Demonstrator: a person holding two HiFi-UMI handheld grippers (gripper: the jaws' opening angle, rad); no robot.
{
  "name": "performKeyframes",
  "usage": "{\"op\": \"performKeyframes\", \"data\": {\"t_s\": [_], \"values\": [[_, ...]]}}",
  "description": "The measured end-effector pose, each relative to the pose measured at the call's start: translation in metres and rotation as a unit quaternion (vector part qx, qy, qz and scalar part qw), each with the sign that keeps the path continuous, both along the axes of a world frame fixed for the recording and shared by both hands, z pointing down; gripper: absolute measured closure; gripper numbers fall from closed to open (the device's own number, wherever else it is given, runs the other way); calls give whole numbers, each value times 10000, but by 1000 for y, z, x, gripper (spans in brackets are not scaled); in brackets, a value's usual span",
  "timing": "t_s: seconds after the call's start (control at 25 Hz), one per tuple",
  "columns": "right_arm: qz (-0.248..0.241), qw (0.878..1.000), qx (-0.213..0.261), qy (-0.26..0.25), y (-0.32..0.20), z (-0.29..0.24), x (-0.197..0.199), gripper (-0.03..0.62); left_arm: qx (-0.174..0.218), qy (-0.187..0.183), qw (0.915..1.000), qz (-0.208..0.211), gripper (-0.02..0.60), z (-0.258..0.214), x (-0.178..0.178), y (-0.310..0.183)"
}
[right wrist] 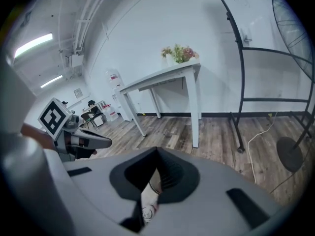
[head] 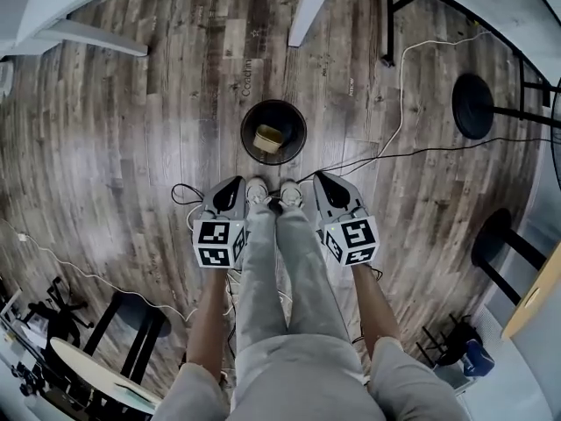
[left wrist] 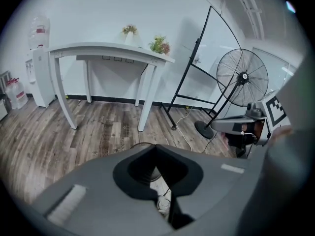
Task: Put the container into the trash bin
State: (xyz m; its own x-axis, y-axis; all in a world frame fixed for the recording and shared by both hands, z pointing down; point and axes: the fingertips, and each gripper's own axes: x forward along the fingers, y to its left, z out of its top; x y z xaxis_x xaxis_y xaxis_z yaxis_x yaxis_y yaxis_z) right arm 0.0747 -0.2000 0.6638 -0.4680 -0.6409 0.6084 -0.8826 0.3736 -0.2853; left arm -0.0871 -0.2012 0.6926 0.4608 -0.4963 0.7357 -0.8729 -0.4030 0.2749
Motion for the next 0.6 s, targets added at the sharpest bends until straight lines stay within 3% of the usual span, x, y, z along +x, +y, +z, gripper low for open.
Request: {"op": "performKeyframes", "data": {"t_s": [0.6], "values": [[48, 9943, 1061, -16, -49, -142, 18, 580, 1010, -13, 9947, -209, 571, -141, 4, -46]]}}
